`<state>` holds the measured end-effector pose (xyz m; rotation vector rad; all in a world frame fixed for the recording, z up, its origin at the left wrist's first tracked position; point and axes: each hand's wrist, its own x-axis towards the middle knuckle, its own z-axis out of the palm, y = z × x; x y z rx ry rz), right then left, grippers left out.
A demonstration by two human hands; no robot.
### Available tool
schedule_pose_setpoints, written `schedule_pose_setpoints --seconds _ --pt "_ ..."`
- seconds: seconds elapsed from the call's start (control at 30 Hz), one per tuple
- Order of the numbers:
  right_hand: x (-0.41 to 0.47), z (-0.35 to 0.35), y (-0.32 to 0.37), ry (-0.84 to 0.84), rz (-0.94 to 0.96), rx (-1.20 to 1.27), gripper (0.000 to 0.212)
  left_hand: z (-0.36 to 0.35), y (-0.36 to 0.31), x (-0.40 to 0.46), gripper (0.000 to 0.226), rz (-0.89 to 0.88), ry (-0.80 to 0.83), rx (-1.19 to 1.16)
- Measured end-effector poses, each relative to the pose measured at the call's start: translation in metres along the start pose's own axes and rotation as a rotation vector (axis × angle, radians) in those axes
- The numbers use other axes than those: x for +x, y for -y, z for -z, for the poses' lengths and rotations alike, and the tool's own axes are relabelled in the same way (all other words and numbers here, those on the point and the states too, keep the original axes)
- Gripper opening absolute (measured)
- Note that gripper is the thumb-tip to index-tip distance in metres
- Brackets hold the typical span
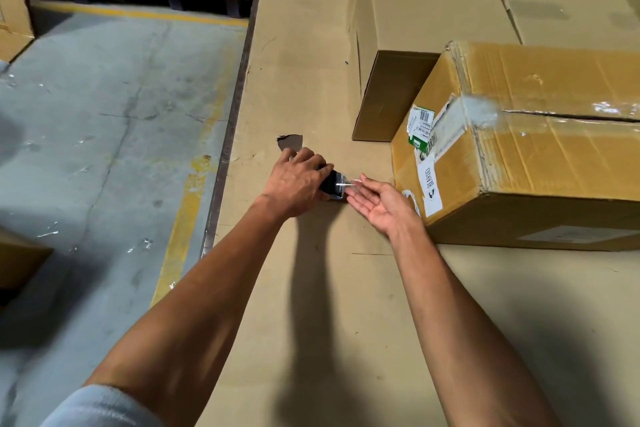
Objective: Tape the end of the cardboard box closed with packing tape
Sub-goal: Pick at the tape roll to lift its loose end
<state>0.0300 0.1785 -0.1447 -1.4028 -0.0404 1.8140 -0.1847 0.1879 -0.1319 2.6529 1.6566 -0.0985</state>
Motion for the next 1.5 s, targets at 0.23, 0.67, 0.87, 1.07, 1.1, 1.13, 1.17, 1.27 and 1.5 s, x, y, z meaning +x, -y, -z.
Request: schedule_pose_setpoints --seconds 0.23,0.67,0.87,1.07,1.1,1.13,1.17,1.27,1.5 --pt "-0.001 -0.014 -0.002 -0.120 -0.005 0.197 0.013 0.002 -0.015 0.011 0.048 0.031 0.086 0.078" --pt "0.002 -0.011 -0.011 -0.153 0.215 -0.024 0.025 -0.018 -0.011 -0.007 0.079 0.124 0.040 0.085" --pt "0.004 -0.013 -0.012 -0.277 0.375 -0.172 0.027 -0.027 -0.018 -0.033 0.081 0.219 -0.017 -0.011" --pt "-0.006 -0.013 -0.013 -0.334 0.450 -0.182 0.022 -0.019 -0.029 -0.046 0.071 0.282 -0.003 -0.120" --pt "-0.009 -0.013 -0.012 -0.348 0.459 -0.205 0.022 -0.014 -0.032 -0.048 0.071 0.288 0.011 -0.136" --pt "-0.011 -0.013 -0.011 -0.363 0.476 -0.235 0.023 -0.012 -0.034 -0.050 0.072 0.289 0.012 -0.144" --pt "-0.016 -0.013 -0.011 -0.370 0.489 -0.264 0.025 -0.009 -0.036 -0.051 0.073 0.295 0.015 -0.147" --pt "-0.030 -0.010 -0.012 -0.396 0.534 -0.356 0.027 -0.001 -0.043 -0.058 0.076 0.309 0.009 -0.164" --pt "-0.102 -0.005 -0.014 -0.406 0.770 -0.702 0.028 0.058 -0.080 -0.083 0.064 0.273 -0.129 -0.228"
